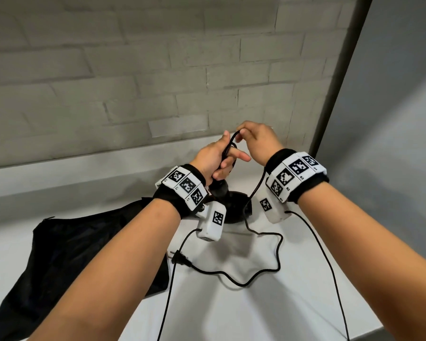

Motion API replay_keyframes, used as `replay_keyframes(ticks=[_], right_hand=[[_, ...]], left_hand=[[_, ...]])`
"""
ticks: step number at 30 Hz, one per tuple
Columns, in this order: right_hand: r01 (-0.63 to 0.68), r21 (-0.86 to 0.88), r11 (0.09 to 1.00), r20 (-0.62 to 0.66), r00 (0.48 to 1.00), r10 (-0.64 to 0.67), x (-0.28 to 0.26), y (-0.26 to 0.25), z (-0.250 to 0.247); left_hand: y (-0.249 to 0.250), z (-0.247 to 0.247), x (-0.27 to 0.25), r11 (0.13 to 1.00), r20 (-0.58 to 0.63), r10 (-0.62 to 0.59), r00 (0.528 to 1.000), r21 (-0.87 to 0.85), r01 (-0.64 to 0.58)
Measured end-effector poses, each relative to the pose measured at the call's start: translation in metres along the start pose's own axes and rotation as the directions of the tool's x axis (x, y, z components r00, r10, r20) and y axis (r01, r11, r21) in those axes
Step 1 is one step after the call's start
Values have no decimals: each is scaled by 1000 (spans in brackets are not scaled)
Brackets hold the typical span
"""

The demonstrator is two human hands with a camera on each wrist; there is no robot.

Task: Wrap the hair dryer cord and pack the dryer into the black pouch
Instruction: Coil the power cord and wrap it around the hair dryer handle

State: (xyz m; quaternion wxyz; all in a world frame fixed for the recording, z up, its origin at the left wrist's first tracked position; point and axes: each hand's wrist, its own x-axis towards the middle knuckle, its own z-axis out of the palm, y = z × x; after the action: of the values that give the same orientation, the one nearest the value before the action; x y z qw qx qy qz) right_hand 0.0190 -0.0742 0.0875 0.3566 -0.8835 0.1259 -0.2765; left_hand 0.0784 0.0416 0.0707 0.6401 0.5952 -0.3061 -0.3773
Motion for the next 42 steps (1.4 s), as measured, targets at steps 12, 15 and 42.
replay_keyframes(ticks=[12, 15, 42], right_hand=[[17, 347, 938, 54, 998, -38, -4, -2, 15], [-56, 348, 936, 5, 998, 58, -2, -4, 15], [-156, 463, 873, 49, 987, 151, -29, 13, 18]], left_hand=[[2, -7, 3, 996, -108, 48, 993, -63, -55], [1, -5, 4, 992, -98, 101, 990, -61, -107], [18, -18, 7, 944, 100, -92, 991, -306, 119]])
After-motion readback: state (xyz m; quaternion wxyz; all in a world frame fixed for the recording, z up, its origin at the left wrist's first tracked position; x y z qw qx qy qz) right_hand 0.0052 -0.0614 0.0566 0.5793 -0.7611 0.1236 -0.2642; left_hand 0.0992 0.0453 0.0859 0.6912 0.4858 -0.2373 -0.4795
